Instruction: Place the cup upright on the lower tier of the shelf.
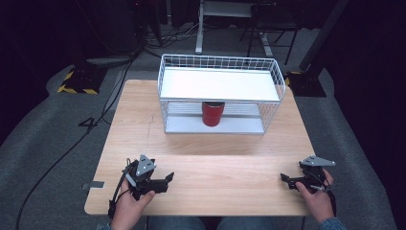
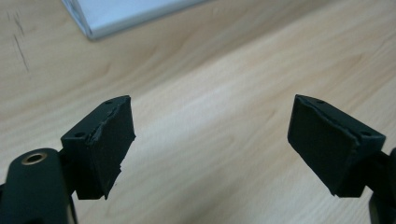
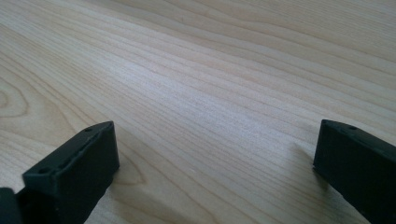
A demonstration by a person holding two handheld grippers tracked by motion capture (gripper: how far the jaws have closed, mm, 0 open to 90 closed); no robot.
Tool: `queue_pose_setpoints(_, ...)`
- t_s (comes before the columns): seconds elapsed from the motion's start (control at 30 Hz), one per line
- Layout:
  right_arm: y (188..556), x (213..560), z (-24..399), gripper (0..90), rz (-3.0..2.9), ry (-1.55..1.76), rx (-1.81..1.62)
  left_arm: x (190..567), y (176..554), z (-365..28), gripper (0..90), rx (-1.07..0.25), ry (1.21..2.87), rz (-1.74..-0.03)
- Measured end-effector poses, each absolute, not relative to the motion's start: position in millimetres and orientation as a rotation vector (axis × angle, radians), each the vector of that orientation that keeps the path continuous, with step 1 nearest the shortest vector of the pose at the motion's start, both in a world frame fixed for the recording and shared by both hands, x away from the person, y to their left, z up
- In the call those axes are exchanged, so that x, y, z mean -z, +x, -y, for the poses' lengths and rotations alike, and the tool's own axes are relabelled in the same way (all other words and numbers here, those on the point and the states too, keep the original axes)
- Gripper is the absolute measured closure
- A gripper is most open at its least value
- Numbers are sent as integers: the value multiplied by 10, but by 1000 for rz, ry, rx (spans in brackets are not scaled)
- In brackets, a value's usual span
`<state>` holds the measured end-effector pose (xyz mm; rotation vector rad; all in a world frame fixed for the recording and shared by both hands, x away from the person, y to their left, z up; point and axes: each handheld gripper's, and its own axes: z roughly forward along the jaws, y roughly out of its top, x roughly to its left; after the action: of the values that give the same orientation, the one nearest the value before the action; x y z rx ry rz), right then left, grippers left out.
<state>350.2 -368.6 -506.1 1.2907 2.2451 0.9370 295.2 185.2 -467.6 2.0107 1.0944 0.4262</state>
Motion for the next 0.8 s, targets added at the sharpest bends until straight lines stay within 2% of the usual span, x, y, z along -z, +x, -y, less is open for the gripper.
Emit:
queue_pose_setpoints(0.37,3501,5061,3686,1,-2245,1291,-937,4937,2853,-1902,156,-341,2131,-1129)
queue_pose_setpoints(0.5,3501,5061,3686,1,-2245,1290,-937,5015,2832,-1882,149,-395,2190,-1104)
queue_pose_setpoints(0.63,3501,5061,3686,1,-2245,1290,-937,5042,2835,-1897,142,-397,2179,-1061)
queue_pose_setpoints(0.67,3501,5061,3686,1,-2245,1291,-937,5066,2839,-1906,130,-407,2158,-1052)
queue_pose_setpoints(0.73,3501,5061,3686,1,-2245,1291,-937,5093,2819,-1891,10,-414,2150,-1069)
queue_pose_setpoints(0.8,3501,5061,3686,1,-2245,1291,-937,5108,2806,-1874,1,-428,2138,-1090)
